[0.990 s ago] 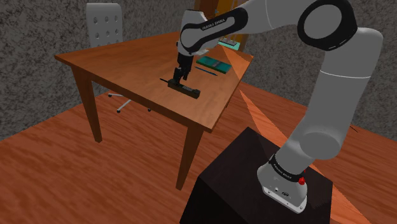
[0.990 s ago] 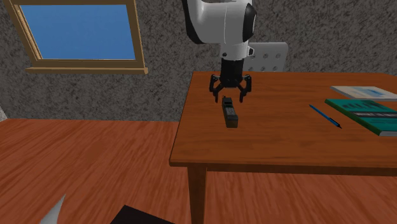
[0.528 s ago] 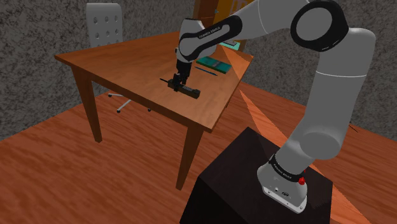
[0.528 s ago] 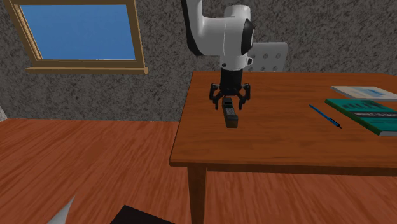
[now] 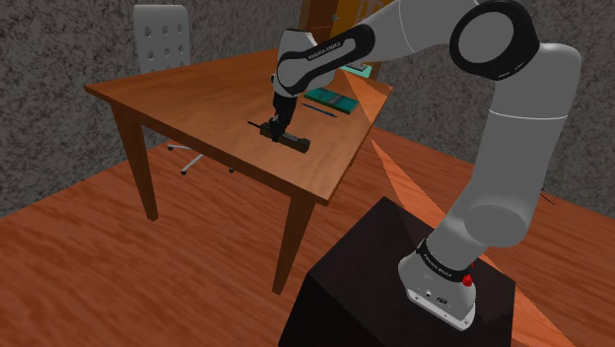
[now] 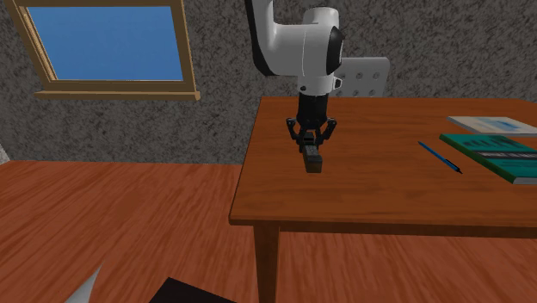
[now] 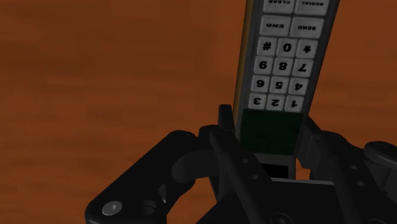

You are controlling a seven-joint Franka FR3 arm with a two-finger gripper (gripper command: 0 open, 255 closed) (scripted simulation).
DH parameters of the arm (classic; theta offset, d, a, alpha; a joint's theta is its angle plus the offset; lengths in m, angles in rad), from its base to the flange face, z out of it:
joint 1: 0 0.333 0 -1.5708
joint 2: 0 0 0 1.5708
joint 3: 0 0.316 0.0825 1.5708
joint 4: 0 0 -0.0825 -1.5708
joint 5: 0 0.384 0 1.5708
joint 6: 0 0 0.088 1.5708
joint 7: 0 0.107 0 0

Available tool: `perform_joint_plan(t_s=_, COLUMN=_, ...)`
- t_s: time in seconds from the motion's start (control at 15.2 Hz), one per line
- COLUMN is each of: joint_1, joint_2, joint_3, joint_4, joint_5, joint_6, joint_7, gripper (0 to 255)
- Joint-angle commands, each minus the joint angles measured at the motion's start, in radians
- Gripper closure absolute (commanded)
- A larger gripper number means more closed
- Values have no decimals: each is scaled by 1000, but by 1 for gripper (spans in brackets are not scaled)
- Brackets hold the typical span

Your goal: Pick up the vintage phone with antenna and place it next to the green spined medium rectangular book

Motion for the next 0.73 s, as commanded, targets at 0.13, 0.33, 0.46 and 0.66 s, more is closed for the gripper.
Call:
perform_joint_plan(t_s=0.13, joint_1=0, joint_2=0, joint_3=0, joint_4=0, joint_5=0, joint_6=0, joint_7=0, gripper=255)
perform_joint_plan(t_s=0.33, joint_1=0, joint_2=0, joint_3=0, joint_4=0, joint_5=0, joint_6=0, joint_7=0, gripper=255)
perform_joint_plan(t_s=0.46, joint_1=0, joint_2=0, joint_3=0, joint_4=0, joint_5=0, joint_6=0, joint_7=0, gripper=255)
perform_joint_plan(t_s=0.66, joint_1=0, joint_2=-21, joint_3=0, joint_4=12, joint_5=0, joint_6=-34, joint_7=0, gripper=255)
